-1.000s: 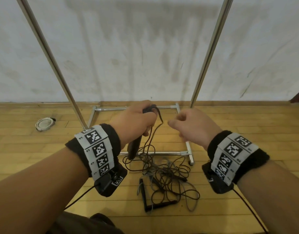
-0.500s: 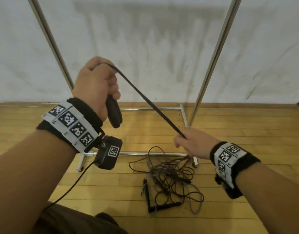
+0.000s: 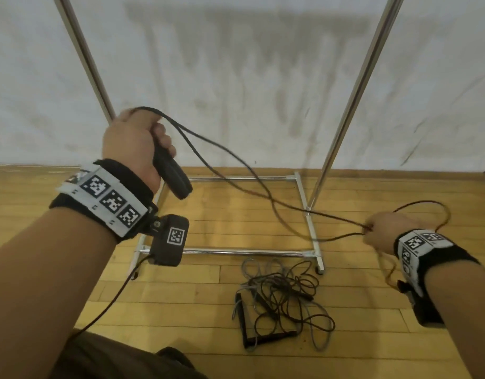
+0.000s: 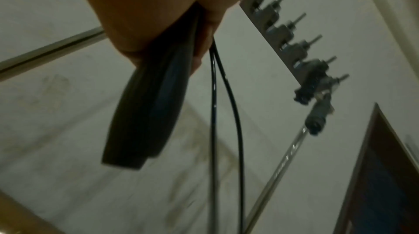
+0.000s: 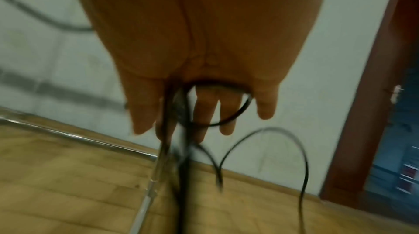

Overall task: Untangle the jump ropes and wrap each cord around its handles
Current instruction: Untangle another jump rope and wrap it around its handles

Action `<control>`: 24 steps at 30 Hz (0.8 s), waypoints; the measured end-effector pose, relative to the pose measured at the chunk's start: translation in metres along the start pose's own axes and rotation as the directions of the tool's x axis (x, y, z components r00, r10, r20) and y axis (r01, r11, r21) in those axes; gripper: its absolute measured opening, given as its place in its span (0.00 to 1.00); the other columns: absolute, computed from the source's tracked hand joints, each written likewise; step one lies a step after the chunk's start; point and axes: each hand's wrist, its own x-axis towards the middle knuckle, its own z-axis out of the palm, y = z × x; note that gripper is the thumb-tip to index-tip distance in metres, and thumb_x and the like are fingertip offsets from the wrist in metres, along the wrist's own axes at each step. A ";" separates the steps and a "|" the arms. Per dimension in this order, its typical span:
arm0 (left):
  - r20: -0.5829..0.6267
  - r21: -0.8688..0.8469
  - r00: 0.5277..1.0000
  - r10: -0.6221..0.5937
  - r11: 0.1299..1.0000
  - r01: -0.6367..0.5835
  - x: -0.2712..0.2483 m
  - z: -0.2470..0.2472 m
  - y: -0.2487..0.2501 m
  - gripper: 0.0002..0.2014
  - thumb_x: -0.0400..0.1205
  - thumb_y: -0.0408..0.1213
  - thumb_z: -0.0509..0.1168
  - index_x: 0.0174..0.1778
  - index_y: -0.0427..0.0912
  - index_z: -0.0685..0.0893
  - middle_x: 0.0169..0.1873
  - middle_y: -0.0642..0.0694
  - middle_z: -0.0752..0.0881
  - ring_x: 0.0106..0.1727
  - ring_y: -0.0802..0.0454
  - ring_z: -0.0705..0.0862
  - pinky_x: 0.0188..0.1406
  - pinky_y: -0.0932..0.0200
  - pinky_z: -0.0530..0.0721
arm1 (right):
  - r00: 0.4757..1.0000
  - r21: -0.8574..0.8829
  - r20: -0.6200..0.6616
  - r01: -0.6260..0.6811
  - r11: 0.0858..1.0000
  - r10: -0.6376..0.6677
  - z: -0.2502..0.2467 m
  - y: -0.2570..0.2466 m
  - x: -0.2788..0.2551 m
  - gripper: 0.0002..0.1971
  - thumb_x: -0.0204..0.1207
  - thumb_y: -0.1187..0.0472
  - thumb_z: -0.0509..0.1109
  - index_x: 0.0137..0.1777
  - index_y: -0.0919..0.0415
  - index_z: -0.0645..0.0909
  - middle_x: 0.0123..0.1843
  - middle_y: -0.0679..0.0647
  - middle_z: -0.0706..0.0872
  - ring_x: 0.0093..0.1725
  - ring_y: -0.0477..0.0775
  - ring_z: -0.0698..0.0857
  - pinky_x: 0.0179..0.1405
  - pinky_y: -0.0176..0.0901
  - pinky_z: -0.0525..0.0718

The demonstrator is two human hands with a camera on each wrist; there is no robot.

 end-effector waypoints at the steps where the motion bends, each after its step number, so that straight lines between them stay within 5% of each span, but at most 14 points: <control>1: 0.080 0.080 0.997 0.005 0.997 -0.011 -0.004 0.001 -0.007 0.03 0.83 0.32 0.66 0.47 0.45 0.83 0.26 0.48 0.78 0.25 0.51 0.77 0.27 0.55 0.81 | 0.998 0.033 0.031 0.059 0.998 -0.060 -0.004 -0.010 -0.005 0.18 0.81 0.51 0.72 0.70 0.48 0.82 0.66 0.50 0.86 0.59 0.53 0.86 0.53 0.46 0.84; 5: 0.431 0.335 0.901 -0.050 0.936 -0.109 -0.026 0.013 -0.036 0.08 0.80 0.34 0.68 0.44 0.50 0.91 0.29 0.45 0.83 0.29 0.46 0.81 0.32 0.50 0.83 | 0.900 0.269 -0.037 0.427 0.863 -0.434 -0.026 -0.056 -0.031 0.29 0.82 0.56 0.73 0.83 0.47 0.72 0.81 0.47 0.76 0.79 0.50 0.75 0.75 0.44 0.71; 8: 0.618 0.427 0.767 -0.176 0.894 -0.139 -0.047 0.026 -0.051 0.07 0.79 0.38 0.70 0.48 0.52 0.92 0.31 0.45 0.85 0.31 0.44 0.83 0.35 0.49 0.84 | 0.749 0.703 -0.133 0.533 0.471 -0.650 -0.044 -0.096 -0.059 0.31 0.82 0.60 0.74 0.83 0.49 0.71 0.80 0.43 0.78 0.79 0.41 0.75 0.81 0.44 0.69; 11: 0.701 0.427 0.679 -0.219 0.891 -0.153 -0.063 0.034 -0.055 0.07 0.78 0.41 0.70 0.49 0.51 0.92 0.31 0.45 0.84 0.32 0.46 0.83 0.35 0.53 0.85 | 0.633 0.823 -0.256 0.539 0.178 -0.731 -0.051 -0.127 -0.082 0.21 0.78 0.62 0.77 0.70 0.58 0.80 0.65 0.49 0.90 0.67 0.46 0.86 0.73 0.47 0.81; 14: 0.658 0.354 0.743 -0.123 0.921 -0.161 -0.064 0.038 -0.048 0.08 0.82 0.35 0.67 0.48 0.51 0.92 0.29 0.45 0.81 0.30 0.45 0.80 0.35 0.49 0.82 | 0.661 0.768 -0.231 0.575 0.284 -0.714 -0.036 -0.141 -0.085 0.09 0.84 0.53 0.71 0.60 0.54 0.84 0.42 0.52 0.93 0.50 0.49 0.93 0.67 0.51 0.81; 17: 0.447 0.118 0.894 -0.017 0.992 -0.040 -0.048 0.036 -0.031 0.12 0.84 0.28 0.64 0.46 0.47 0.91 0.28 0.46 0.79 0.29 0.48 0.77 0.34 0.50 0.80 | 0.787 0.550 -0.049 0.535 0.641 -0.615 -0.007 -0.130 -0.069 0.13 0.88 0.46 0.62 0.52 0.50 0.86 0.30 0.48 0.83 0.30 0.45 0.85 0.46 0.46 0.86; 19: 0.336 -0.013 0.942 0.009 1.000 -0.005 -0.039 0.032 -0.022 0.10 0.85 0.28 0.64 0.48 0.43 0.90 0.29 0.45 0.79 0.30 0.48 0.78 0.33 0.51 0.82 | 0.847 0.356 0.071 0.472 0.807 -0.527 0.010 -0.116 -0.054 0.15 0.88 0.47 0.63 0.47 0.56 0.83 0.35 0.49 0.82 0.35 0.49 0.83 0.43 0.46 0.82; 21: 0.295 -0.052 0.955 0.000 0.999 0.016 -0.037 0.030 -0.021 0.09 0.87 0.27 0.64 0.49 0.42 0.88 0.30 0.44 0.81 0.31 0.48 0.81 0.35 0.52 0.85 | 0.868 0.289 0.131 0.429 0.856 -0.479 0.017 -0.106 -0.045 0.13 0.84 0.47 0.68 0.56 0.56 0.84 0.47 0.49 0.88 0.47 0.50 0.87 0.54 0.46 0.86; 24: 0.350 0.013 0.935 -0.054 0.999 0.053 -0.049 0.032 -0.032 0.09 0.88 0.28 0.64 0.49 0.42 0.89 0.33 0.43 0.84 0.33 0.48 0.85 0.43 0.49 0.89 | 0.826 0.551 0.061 0.440 0.709 -0.560 0.003 -0.108 -0.050 0.31 0.77 0.49 0.78 0.78 0.44 0.73 0.68 0.40 0.85 0.66 0.42 0.83 0.71 0.48 0.81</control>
